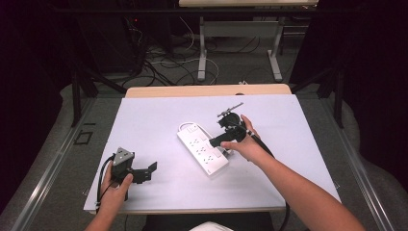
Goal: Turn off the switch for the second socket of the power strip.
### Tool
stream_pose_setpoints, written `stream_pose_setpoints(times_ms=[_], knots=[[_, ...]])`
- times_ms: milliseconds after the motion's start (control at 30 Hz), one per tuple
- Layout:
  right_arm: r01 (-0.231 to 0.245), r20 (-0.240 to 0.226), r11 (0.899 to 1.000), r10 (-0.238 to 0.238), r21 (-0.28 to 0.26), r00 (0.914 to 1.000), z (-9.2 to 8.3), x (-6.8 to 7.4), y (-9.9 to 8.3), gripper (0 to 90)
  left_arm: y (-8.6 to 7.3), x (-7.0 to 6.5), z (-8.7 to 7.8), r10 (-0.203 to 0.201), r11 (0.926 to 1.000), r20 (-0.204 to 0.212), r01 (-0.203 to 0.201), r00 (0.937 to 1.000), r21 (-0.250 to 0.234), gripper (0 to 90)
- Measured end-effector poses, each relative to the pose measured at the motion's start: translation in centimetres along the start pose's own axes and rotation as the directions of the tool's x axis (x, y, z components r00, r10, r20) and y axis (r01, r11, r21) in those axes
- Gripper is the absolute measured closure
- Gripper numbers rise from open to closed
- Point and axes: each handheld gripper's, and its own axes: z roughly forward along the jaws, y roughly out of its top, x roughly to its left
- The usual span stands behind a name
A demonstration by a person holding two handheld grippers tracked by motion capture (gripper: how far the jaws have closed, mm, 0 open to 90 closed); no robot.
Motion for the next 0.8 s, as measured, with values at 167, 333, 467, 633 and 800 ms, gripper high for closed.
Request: stream_pose_setpoints(times_ms=[167,333,467,633,800], knots=[[0.013,0.020,1.000,-0.012,-0.021,0.9997,-0.9,-0.6,-0.3,0.0,0.0,0.0,0.0,0.000,1.0000,0.000,0.000,1.0000,0.001,0.4],[0.021,0.032,0.999,-0.019,-0.046,0.9993,-1.8,-1.1,-0.7,0.0,0.0,0.0,0.0,-0.001,1.0000,0.000,0.001,1.0000,0.001,0.4],[0.017,0.040,0.997,-0.014,-0.074,0.9991,-2.7,-1.6,-1.1,0.0,0.0,0.0,0.0,-0.003,1.0000,-0.001,0.003,1.0000,0.003,0.4],[0.017,0.045,0.996,-0.013,-0.088,0.9989,-3.3,-1.9,-1.5,0.0,0.0,0.0,0.0,-0.002,1.0000,0.000,0.002,1.0000,0.001,0.4],[0.028,0.045,0.994,-0.023,-0.110,0.9987,-4.0,-2.2,-2.2,0.0,0.0,0.0,0.0,-0.002,1.0000,0.000,0.002,1.0000,0.001,0.4]])
